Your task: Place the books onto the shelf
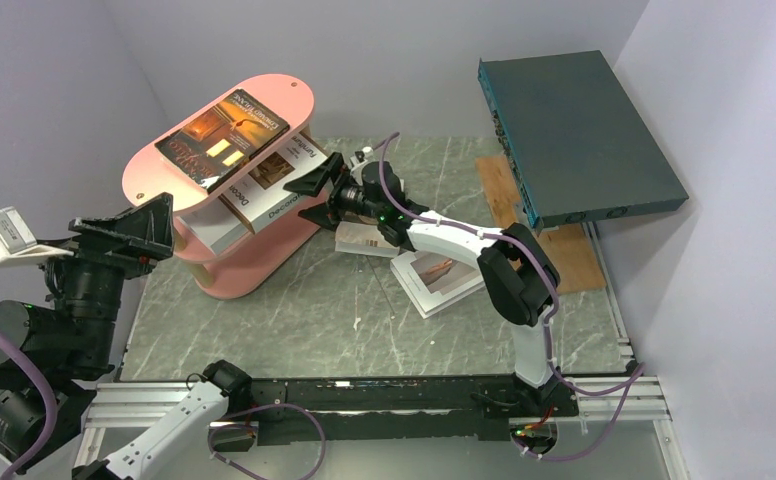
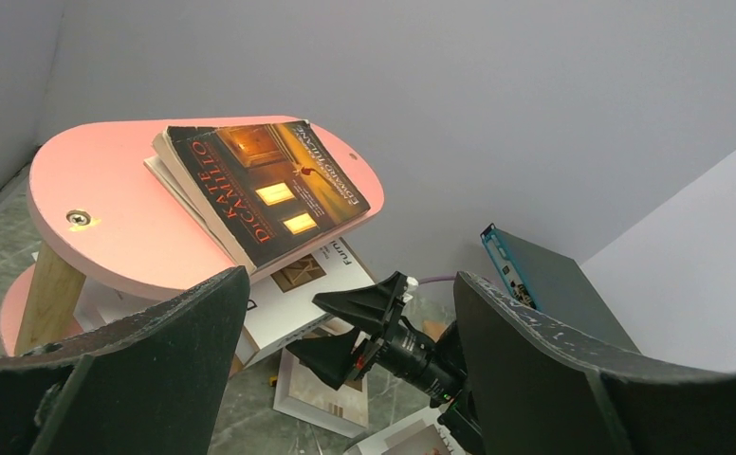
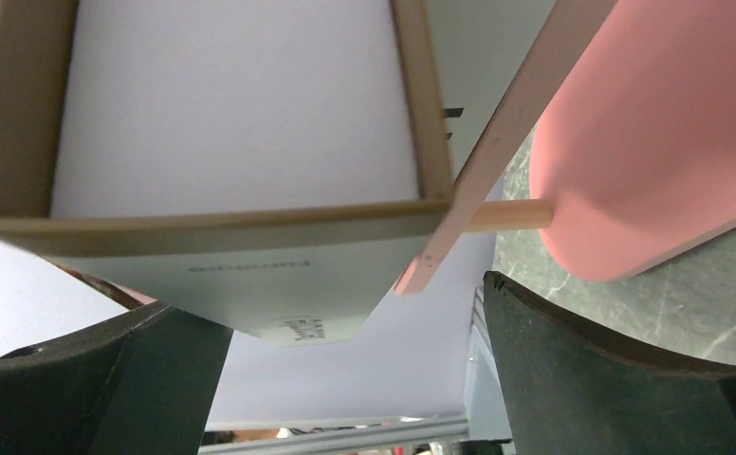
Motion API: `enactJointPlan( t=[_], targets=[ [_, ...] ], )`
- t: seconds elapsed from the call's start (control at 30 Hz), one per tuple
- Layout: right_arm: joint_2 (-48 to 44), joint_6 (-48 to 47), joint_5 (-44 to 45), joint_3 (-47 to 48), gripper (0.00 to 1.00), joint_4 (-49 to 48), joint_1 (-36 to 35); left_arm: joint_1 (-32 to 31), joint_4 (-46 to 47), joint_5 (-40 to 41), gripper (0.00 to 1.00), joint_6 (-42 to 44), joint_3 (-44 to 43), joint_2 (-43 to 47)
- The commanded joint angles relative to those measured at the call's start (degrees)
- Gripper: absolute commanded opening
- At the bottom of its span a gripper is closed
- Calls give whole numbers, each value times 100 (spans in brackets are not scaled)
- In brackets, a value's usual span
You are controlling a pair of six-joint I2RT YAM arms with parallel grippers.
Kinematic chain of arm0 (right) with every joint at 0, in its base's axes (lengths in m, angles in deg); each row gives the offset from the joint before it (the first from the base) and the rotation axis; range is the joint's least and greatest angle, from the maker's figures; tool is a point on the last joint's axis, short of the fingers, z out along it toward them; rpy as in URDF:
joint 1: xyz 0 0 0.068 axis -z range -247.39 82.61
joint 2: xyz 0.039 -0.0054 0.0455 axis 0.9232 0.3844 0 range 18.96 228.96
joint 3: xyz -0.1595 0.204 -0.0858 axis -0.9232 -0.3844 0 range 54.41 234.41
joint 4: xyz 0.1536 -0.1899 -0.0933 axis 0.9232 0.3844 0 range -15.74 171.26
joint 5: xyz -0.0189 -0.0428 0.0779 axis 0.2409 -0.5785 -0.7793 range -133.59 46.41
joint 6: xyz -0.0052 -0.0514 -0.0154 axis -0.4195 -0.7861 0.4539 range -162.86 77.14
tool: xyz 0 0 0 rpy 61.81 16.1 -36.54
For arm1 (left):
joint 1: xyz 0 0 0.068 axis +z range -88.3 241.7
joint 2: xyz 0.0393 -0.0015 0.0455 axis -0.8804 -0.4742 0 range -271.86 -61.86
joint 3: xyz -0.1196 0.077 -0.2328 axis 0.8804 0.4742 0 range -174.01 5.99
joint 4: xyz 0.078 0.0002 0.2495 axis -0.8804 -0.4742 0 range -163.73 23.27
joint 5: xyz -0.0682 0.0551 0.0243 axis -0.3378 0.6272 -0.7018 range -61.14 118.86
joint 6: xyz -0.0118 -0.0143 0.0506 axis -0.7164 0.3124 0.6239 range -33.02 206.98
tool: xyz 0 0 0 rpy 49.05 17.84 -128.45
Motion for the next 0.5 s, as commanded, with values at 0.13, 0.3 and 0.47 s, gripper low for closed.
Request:
enactJointPlan(
  t=[0.13,0.3,0.47],
  targets=[
    [-432,-871,-445,170,100,-56,63,7,226,-116,86,-85,141,-79],
    [-383,-709,-503,89,97,-228,113,10,240,-137,85,-115,198,-70],
    [-231,-390,-570,-21,88,-725,129,7,217,-116,86,-115,193,-56]
  ],
)
